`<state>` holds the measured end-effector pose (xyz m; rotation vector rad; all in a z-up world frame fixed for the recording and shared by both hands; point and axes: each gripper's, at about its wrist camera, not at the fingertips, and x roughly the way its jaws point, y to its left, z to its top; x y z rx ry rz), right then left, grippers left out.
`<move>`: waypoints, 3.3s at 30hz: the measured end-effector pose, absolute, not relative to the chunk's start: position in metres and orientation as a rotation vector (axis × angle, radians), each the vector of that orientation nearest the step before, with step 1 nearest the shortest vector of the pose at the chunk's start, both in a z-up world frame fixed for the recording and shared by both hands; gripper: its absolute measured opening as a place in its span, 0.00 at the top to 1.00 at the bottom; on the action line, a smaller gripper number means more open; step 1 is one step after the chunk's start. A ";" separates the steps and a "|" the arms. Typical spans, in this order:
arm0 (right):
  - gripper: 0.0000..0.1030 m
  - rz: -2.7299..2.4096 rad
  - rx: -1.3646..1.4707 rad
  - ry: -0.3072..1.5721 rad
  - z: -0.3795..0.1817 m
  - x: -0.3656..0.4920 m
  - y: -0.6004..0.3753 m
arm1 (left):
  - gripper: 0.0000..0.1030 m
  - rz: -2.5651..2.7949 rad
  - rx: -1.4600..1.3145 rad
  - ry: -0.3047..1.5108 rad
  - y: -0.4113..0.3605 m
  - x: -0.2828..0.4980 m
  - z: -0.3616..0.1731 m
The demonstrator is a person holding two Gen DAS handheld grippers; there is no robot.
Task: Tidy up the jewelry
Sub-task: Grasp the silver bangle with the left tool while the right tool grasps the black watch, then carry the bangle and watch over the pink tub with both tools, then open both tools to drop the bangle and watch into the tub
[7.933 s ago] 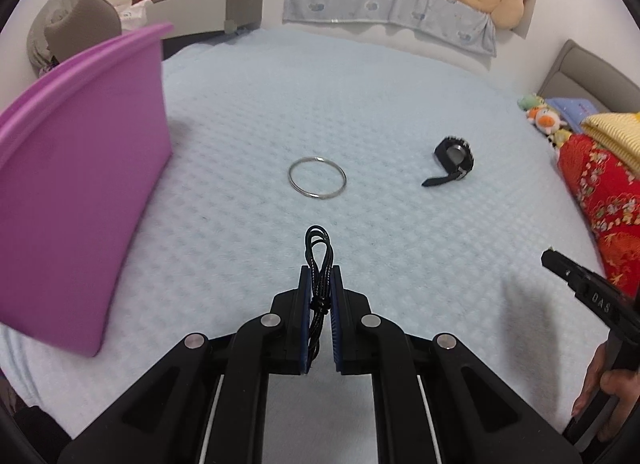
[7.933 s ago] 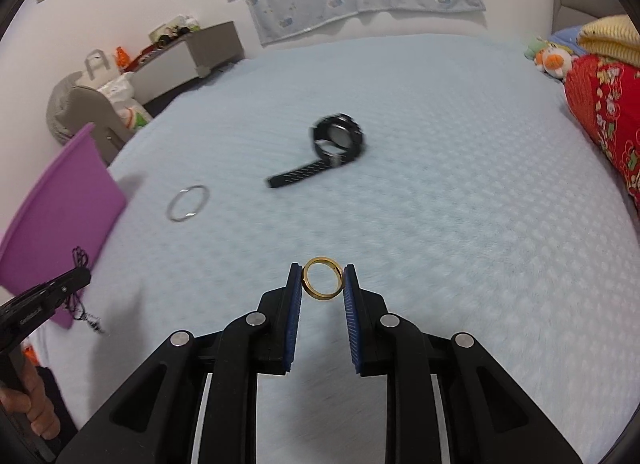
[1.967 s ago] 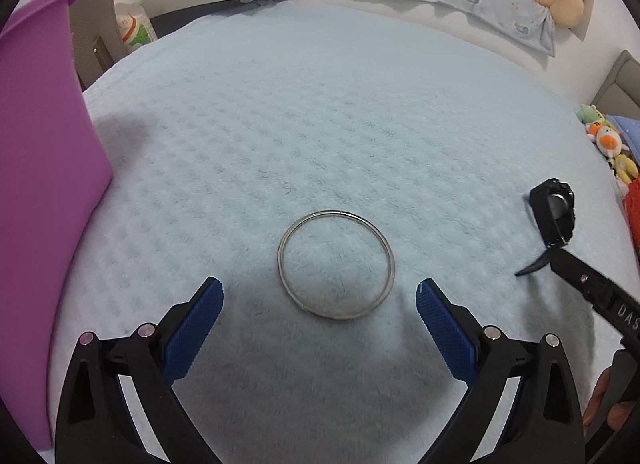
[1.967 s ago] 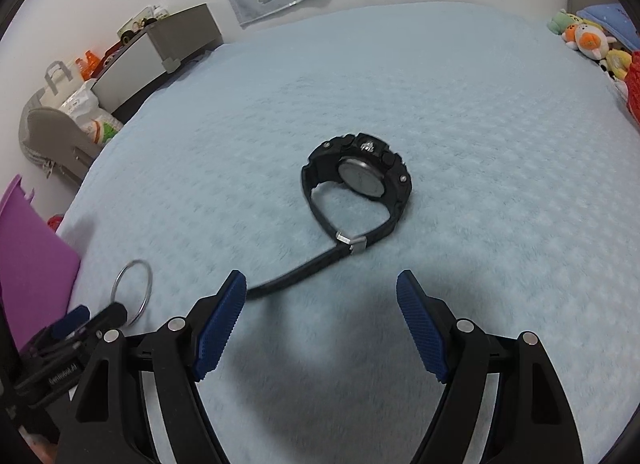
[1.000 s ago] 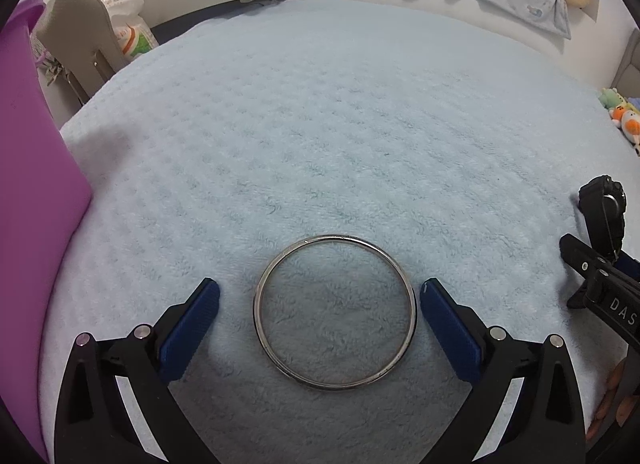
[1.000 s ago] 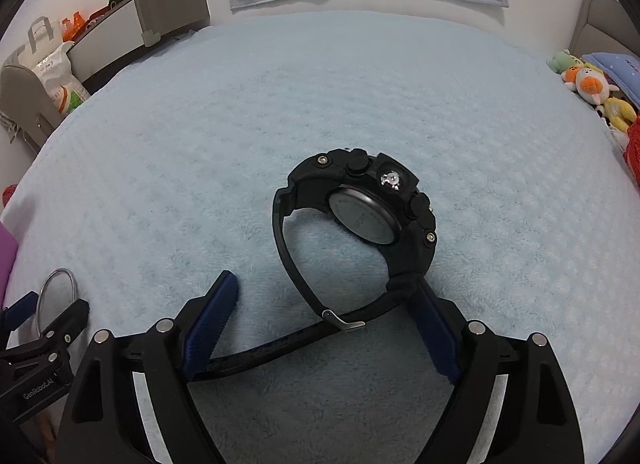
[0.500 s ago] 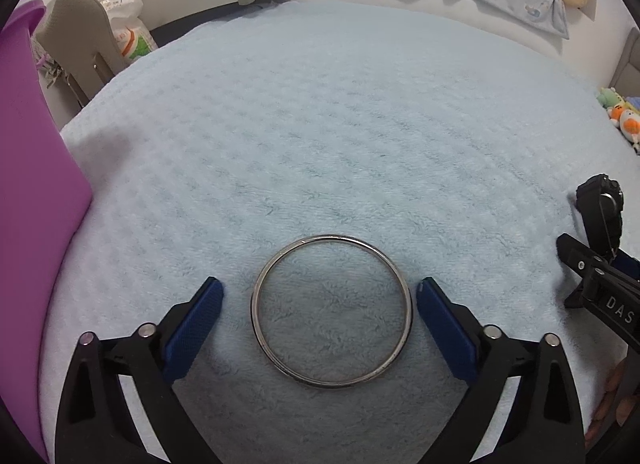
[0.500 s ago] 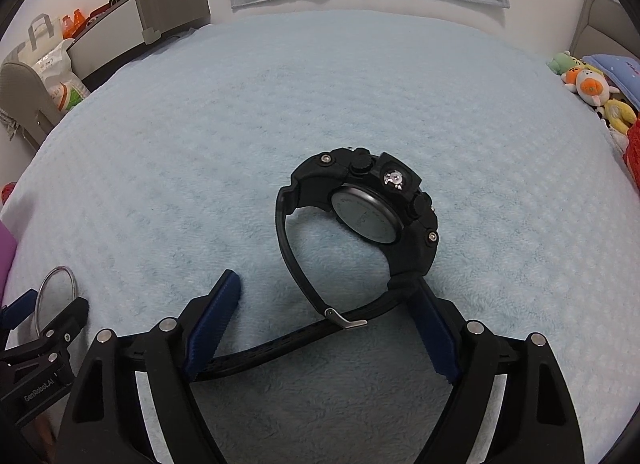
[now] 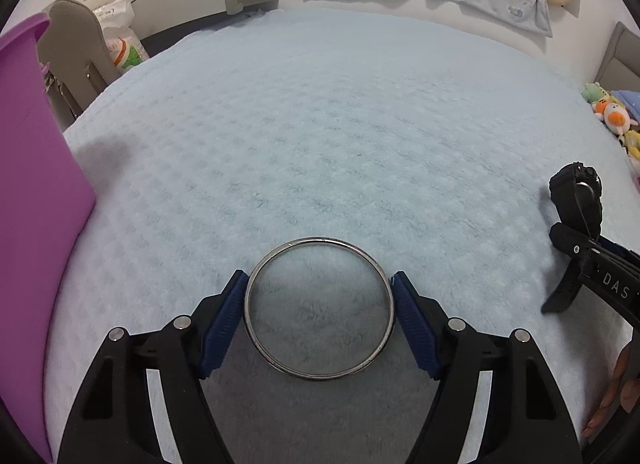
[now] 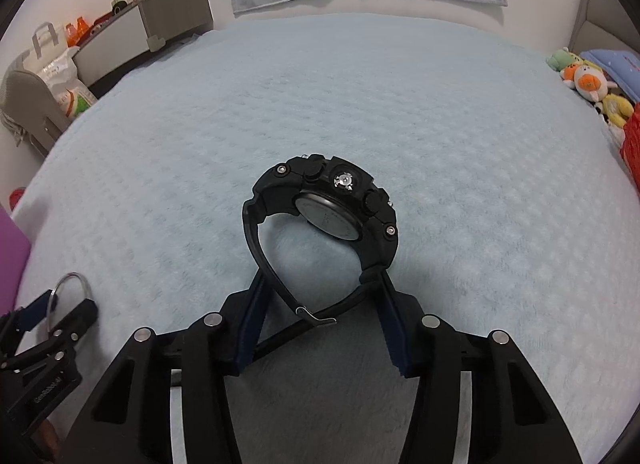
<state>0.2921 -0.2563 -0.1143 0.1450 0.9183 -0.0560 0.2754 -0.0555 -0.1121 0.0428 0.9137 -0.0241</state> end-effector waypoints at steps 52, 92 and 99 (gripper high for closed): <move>0.52 0.264 0.117 0.735 0.070 0.094 -0.085 | 0.32 -0.044 0.001 0.663 0.089 0.068 0.103; 0.42 0.528 -0.195 0.966 0.075 0.284 0.178 | 0.24 0.325 -0.255 0.872 0.297 0.157 0.071; 0.35 0.519 -0.205 0.927 0.078 0.276 0.176 | 0.19 0.343 -0.270 0.870 0.301 0.151 0.069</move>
